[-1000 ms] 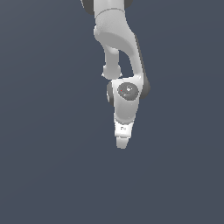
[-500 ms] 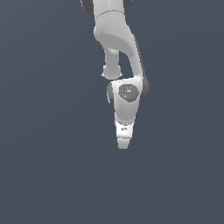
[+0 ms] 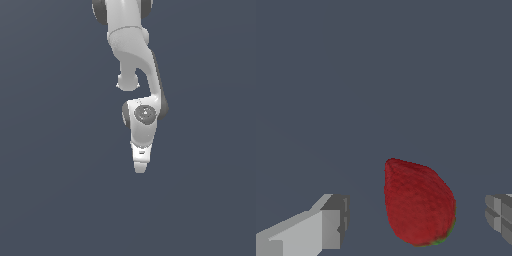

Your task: Pick up the object and move it to a goal position.

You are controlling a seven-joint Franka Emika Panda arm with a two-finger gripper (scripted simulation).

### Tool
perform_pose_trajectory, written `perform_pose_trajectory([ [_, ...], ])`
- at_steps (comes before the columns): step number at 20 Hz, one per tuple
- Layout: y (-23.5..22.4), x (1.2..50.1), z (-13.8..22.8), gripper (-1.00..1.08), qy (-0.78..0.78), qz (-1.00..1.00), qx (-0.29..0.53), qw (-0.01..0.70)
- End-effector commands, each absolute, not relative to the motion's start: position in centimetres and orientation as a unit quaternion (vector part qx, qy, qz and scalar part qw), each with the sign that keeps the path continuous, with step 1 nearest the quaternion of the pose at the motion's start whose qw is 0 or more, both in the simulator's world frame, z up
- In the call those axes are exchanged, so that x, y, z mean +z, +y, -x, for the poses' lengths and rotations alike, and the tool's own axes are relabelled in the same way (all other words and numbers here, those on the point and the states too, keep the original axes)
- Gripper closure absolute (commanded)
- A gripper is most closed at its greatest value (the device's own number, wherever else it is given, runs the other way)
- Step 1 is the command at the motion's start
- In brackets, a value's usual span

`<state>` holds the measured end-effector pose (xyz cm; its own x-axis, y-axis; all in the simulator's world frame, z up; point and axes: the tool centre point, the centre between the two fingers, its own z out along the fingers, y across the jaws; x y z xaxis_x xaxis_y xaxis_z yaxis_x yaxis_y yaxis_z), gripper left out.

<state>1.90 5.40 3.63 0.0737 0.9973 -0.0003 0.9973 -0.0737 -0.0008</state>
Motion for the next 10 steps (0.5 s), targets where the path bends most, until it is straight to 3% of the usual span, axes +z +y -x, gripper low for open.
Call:
perform_pose_trajectory([
  [1,5.39,2.68,-1.91,-0.92,-0.681,0.732,0.0,0.0],
  [5,5.39,2.25,-2.01,-0.92,-0.681,0.732,0.0,0.0],
  [6,5.39,2.25,-2.01,1.08,-0.681,0.732,0.0,0.0],
  [10,5.39,2.25,-2.01,1.08,-0.681,0.732,0.0,0.0],
])
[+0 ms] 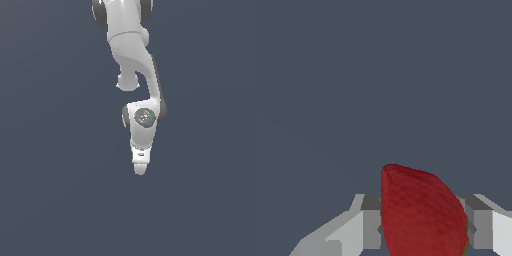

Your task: Pick up the object and move it to a goal position.

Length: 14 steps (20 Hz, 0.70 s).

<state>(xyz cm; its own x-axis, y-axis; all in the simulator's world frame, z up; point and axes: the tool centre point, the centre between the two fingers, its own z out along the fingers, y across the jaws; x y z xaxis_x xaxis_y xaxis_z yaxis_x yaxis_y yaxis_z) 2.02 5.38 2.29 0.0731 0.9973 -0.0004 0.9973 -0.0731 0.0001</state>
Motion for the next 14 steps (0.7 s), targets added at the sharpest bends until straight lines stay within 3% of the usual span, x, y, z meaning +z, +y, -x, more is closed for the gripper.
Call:
perform_pose_trajectory([
  [1,5.4,2.2,-2.0,1.08,0.681,-0.732,0.0,0.0],
  [9,5.5,2.7,-2.3,1.08,0.683,-0.73,0.003,0.002],
  [14,6.6,5.5,-4.0,1.08,0.698,-0.715,0.024,0.012],
])
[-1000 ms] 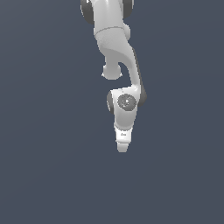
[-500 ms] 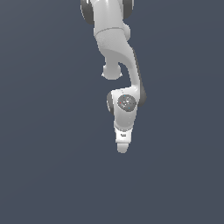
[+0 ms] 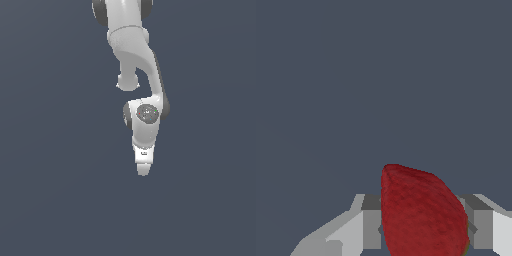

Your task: Pick up the object and move it to a goal position.

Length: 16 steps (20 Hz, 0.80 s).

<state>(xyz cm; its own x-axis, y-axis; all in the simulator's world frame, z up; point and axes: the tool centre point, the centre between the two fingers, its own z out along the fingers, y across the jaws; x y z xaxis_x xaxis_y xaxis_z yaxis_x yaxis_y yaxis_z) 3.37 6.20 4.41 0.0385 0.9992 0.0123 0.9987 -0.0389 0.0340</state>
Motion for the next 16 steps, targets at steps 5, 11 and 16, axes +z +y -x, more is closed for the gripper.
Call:
perform_pose_trajectory([
  [5,8.6,10.7,-6.6,1.08,0.724,-0.686,0.062,0.031],
  [11,12.1,20.0,-9.7,1.08,0.763,-0.632,0.125,0.062],
  [16,15.3,28.9,-10.9,1.08,0.792,-0.576,0.182,0.089],
])
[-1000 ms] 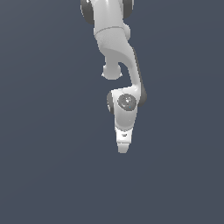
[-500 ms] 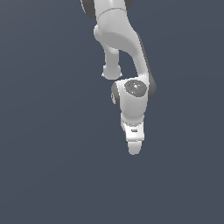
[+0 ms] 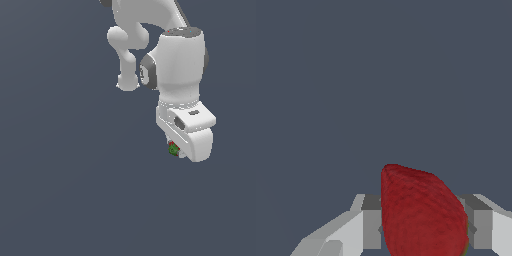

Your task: Pick up the object and move it to a goal position.

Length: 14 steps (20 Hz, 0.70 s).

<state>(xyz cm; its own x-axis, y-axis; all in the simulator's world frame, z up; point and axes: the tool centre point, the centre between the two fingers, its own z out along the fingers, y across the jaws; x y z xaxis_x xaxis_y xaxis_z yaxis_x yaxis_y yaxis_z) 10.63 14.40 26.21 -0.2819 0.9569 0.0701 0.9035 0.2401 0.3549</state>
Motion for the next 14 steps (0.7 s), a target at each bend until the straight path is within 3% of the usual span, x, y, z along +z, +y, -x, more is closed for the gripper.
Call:
perform_pose_trajectory([
  [1,15.9,30.6,-10.9,1.08,0.796,-0.566,0.193,0.094],
  [7,18.5,39.0,-10.4,1.08,0.816,-0.51,0.245,0.117],
  [14,19.9,44.5,-9.4,1.08,0.826,-0.473,0.279,0.131],
])
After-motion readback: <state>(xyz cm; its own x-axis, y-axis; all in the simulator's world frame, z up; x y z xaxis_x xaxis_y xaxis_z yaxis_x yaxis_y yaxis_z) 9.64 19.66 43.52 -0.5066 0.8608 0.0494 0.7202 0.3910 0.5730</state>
